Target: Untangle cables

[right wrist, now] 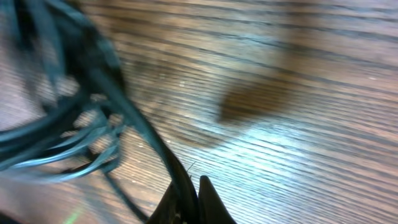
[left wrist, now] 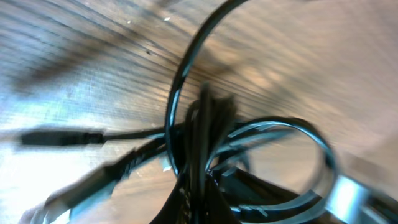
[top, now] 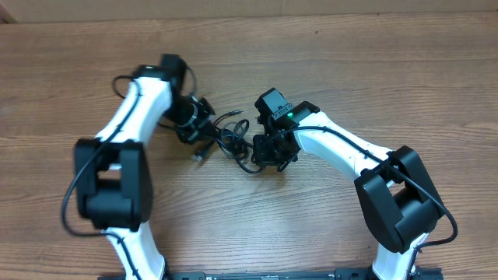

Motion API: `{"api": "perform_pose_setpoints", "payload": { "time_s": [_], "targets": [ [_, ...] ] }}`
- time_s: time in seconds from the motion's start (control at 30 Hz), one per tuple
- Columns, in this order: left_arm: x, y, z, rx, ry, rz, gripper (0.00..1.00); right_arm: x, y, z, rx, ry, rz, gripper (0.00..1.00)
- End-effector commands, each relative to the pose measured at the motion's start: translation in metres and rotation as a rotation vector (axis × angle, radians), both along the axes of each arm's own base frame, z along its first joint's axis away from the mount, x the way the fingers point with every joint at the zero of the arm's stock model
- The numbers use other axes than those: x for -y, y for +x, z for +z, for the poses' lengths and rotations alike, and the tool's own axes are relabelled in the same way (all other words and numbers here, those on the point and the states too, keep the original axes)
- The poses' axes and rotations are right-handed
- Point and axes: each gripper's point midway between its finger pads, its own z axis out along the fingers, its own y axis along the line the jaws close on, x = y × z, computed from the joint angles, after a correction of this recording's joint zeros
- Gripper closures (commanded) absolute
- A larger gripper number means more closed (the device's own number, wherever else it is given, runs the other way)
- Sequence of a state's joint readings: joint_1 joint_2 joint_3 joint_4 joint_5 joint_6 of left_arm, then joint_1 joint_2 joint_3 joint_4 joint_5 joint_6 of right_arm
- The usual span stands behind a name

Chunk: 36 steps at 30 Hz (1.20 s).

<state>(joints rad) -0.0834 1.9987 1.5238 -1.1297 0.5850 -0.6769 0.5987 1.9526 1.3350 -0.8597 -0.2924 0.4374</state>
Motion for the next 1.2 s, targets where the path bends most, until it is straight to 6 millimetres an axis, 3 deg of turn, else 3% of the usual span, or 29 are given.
{"api": "perform_pose_setpoints", "payload": {
  "time_s": [0.0, 0.1, 0.27, 0.5, 0.57, 0.73, 0.93, 1.1, 1.17],
  "targets": [
    [-0.015, 0.014, 0.057, 0.148, -0.089, 0.048, 0.96, 0.003, -0.005, 0.001, 0.001, -0.012, 0.043, 0.96],
    [-0.041, 0.014, 0.077, 0.197, -0.082, 0.102, 0.96, 0.014, -0.006, -0.003, 0.015, -0.069, 0.080, 0.96],
    [-0.092, 0.006, 0.098, 0.262, -0.033, 0.172, 0.96, 0.050, -0.001, -0.008, 0.039, -0.240, 0.057, 0.96],
    [-0.171, -0.025, 0.080, 0.160, 0.179, 0.283, 0.96, 0.074, 0.015, -0.009, 0.057, -0.286, -0.009, 0.96],
    [-0.182, -0.034, 0.074, 0.134, 0.216, 0.270, 0.96, 0.075, 0.018, -0.009, 0.050, -0.264, -0.041, 0.96],
    [-0.176, -0.049, 0.055, 0.080, 0.231, 0.220, 0.96, 0.053, 0.024, -0.005, 0.049, -0.136, -0.044, 0.96],
    [-0.150, -0.062, 0.021, 0.032, 0.211, 0.150, 0.96, 0.005, 0.024, 0.011, 0.023, 0.132, -0.005, 0.96],
    [-0.129, -0.073, -0.002, 0.008, 0.202, 0.087, 0.84, -0.008, 0.029, 0.018, 0.043, 0.202, 0.008, 0.96],
    [-0.122, -0.075, -0.007, 0.010, 0.201, 0.064, 0.68, -0.008, 0.030, 0.018, 0.045, 0.203, 0.008, 0.96]
  ]
}}
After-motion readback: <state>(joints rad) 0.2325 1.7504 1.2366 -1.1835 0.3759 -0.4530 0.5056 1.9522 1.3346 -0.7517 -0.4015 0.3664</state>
